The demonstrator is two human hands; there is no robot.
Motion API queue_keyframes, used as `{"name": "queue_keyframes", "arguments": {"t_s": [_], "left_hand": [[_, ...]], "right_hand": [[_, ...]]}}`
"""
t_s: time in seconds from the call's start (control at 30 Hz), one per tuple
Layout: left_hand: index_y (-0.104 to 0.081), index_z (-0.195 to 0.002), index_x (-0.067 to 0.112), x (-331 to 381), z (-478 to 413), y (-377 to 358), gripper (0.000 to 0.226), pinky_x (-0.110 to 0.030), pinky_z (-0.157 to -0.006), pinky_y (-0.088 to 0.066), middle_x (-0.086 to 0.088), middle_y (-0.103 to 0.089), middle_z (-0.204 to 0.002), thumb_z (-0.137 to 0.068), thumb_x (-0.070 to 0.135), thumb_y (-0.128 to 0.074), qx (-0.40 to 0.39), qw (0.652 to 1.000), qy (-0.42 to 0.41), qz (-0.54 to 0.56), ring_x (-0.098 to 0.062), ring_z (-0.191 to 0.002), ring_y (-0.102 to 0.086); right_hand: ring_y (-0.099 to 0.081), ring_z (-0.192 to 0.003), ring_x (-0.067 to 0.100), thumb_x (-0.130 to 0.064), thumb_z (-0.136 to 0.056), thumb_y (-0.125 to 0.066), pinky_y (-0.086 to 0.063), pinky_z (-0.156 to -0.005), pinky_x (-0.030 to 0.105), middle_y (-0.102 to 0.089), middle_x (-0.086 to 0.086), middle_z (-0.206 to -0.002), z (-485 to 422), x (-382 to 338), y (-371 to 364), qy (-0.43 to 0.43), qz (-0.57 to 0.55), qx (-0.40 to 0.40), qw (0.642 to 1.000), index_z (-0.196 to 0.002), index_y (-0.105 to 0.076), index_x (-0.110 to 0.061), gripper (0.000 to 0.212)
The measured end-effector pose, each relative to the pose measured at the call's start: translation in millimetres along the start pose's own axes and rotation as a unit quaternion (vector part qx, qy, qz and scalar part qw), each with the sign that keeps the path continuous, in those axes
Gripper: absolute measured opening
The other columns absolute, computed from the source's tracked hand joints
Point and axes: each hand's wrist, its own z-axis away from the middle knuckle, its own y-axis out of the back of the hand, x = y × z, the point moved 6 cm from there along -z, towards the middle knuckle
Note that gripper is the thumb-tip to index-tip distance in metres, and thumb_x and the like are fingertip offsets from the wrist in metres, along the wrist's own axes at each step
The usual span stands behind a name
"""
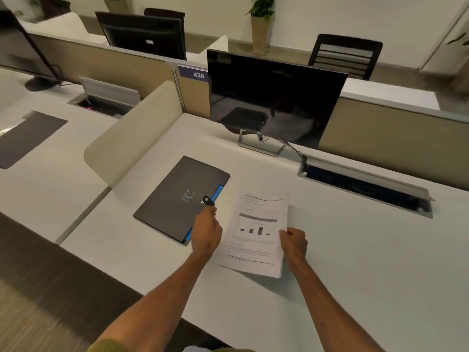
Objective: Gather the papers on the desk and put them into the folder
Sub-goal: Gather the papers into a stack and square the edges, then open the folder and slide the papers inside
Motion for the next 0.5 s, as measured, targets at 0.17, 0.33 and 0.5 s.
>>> {"name": "queue_keyframes", "arguments": {"t_s": [0.17, 0.33, 0.5], "left_hand": [[-0.062, -0.135, 0.01, -32.7, -24.6, 27.7, 0.028, -0.042, -0.109, -0.054, -0.008, -0.063, -0.141, -0.11, 0.009, -0.049, 0.044, 0.994, -0.022, -0.101, -0.026, -0.13, -0.057], [-0.023, -0.17, 0.006, -50.5, -48.8, 22.9, 0.059, -0.05, -0.14, -0.013, -0.012, -0.009, -0.182, -0.117, 0.028, -0.038, -0.051, 0.976, -0.009, -0.214, -0.032, -0.171, -0.004], [-0.001, -0.174, 0.008, -61.9, -59.9, 13.4, 0.066, -0.052, -0.14, -0.008, -0.013, 0.009, -0.182, -0.119, 0.034, -0.027, -0.103, 0.959, -0.006, -0.262, -0.032, -0.171, 0.009]], "right_hand": [[-0.052, -0.05, 0.01, -0.007, -0.095, -0.06, -0.033, -0.044, 0.021, -0.057, -0.004, -0.06, -1.4, 7.2, -15.9, -0.016, 0.036, -0.001, 0.999, -0.058, -0.052, -0.015, 0.038], [-0.049, -0.048, 0.009, -0.008, -0.096, -0.061, -0.033, -0.043, 0.021, -0.055, -0.005, -0.061, -3.1, 6.2, -24.7, -0.017, 0.047, 0.01, 0.999, -0.056, -0.047, -0.018, 0.043], [-0.053, -0.051, 0.01, -0.015, -0.097, -0.061, -0.034, -0.046, 0.02, -0.066, 0.005, -0.078, -3.3, 9.7, -30.6, -0.022, 0.051, 0.023, 0.998, -0.06, -0.048, -0.019, 0.04]]}}
